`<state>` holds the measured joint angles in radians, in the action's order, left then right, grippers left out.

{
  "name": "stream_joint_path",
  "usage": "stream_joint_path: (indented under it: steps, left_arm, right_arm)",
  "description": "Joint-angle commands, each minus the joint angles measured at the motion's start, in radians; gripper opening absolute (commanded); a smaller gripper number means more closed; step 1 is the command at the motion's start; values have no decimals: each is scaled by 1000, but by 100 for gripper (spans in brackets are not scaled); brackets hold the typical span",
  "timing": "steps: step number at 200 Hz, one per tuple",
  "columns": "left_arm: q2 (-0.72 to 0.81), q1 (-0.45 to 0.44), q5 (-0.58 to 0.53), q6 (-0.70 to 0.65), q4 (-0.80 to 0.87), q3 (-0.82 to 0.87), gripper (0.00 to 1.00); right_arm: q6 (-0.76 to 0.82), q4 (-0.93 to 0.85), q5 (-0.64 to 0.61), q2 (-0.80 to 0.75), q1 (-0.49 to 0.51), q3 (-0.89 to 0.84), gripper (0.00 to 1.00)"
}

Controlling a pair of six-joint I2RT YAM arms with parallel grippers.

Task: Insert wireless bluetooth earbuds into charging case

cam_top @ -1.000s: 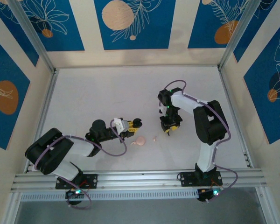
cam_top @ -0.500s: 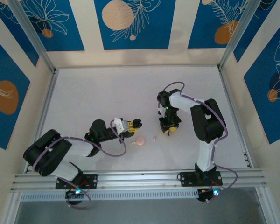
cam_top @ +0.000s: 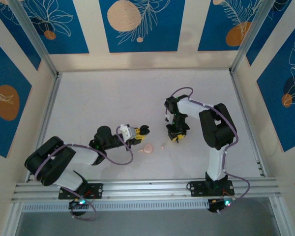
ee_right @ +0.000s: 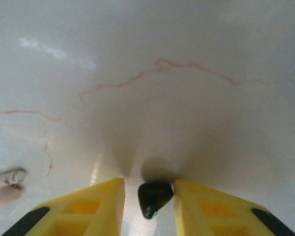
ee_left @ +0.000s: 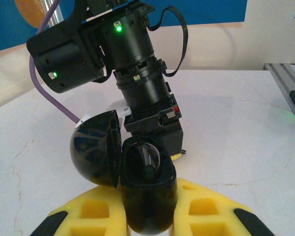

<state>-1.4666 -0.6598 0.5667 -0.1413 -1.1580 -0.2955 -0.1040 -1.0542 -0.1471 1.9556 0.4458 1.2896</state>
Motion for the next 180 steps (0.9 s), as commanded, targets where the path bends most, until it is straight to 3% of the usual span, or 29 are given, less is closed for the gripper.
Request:
stream_joint_path:
  steps: [1, 91, 137, 180]
  left_arm:
    - [16, -8, -2, -18, 1, -12, 10]
    - [12, -8, -6, -24, 14, -14, 10]
    - [-35, -28, -76, -40, -18, -21, 9]
    - [-127, -50, -155, -52, -146, -16, 9]
  right_arm:
    - [9, 6, 35, 22, 2, -22, 30]
    - [-30, 57, 31, -66, -7, -71, 23]
    - [-157, 245, 62, -239, -10, -168, 22]
    - [-296, 547, 125, -423, 27, -323, 22]
